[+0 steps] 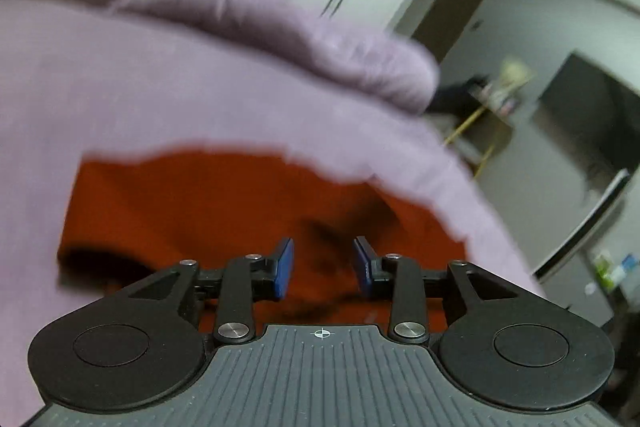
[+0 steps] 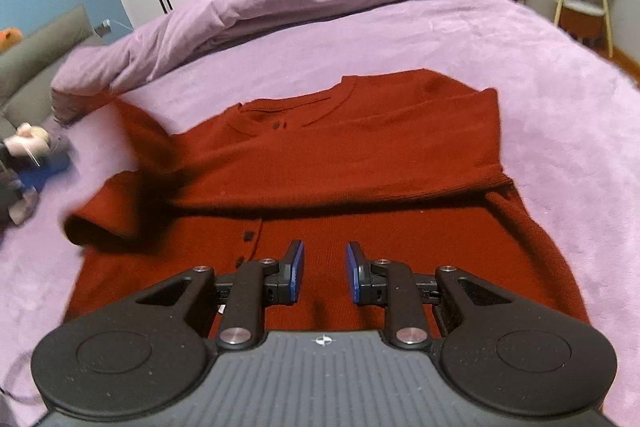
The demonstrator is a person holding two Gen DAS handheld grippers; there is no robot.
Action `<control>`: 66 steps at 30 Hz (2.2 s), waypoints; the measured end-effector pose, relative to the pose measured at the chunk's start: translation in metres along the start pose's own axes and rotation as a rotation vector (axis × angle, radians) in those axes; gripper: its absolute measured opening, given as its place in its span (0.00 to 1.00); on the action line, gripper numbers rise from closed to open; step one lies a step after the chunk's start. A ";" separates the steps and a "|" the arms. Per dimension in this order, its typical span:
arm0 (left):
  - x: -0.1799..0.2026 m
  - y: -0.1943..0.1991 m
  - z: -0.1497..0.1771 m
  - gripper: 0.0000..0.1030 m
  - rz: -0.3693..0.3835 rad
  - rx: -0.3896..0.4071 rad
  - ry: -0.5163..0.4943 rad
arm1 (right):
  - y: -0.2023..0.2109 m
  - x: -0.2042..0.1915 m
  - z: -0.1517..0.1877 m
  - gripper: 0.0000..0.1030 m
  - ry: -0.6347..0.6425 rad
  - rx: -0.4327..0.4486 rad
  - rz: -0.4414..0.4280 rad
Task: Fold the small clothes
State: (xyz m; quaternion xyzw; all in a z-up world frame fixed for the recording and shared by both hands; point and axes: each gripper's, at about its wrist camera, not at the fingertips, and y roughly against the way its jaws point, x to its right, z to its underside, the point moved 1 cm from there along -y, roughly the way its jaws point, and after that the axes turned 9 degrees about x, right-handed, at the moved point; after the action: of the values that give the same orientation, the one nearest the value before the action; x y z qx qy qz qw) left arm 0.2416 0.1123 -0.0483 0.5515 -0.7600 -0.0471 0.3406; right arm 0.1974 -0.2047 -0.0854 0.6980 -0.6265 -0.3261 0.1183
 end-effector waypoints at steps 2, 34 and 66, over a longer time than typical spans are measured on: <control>-0.015 -0.004 0.016 0.36 -0.088 -0.043 0.041 | -0.010 0.000 -0.006 0.25 -0.029 -0.021 -0.054; -0.043 -0.018 0.030 0.43 -0.393 -0.102 -0.075 | -0.065 0.027 -0.061 0.06 0.040 0.099 0.131; 0.005 -0.037 0.015 0.45 -0.382 -0.078 -0.168 | -0.065 0.076 -0.057 0.19 -0.017 0.208 0.332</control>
State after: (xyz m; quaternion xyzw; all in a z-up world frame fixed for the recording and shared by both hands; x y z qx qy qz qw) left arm 0.2624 0.0889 -0.0739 0.6661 -0.6650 -0.1861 0.2820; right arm 0.2835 -0.2783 -0.1027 0.5909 -0.7641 -0.2416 0.0923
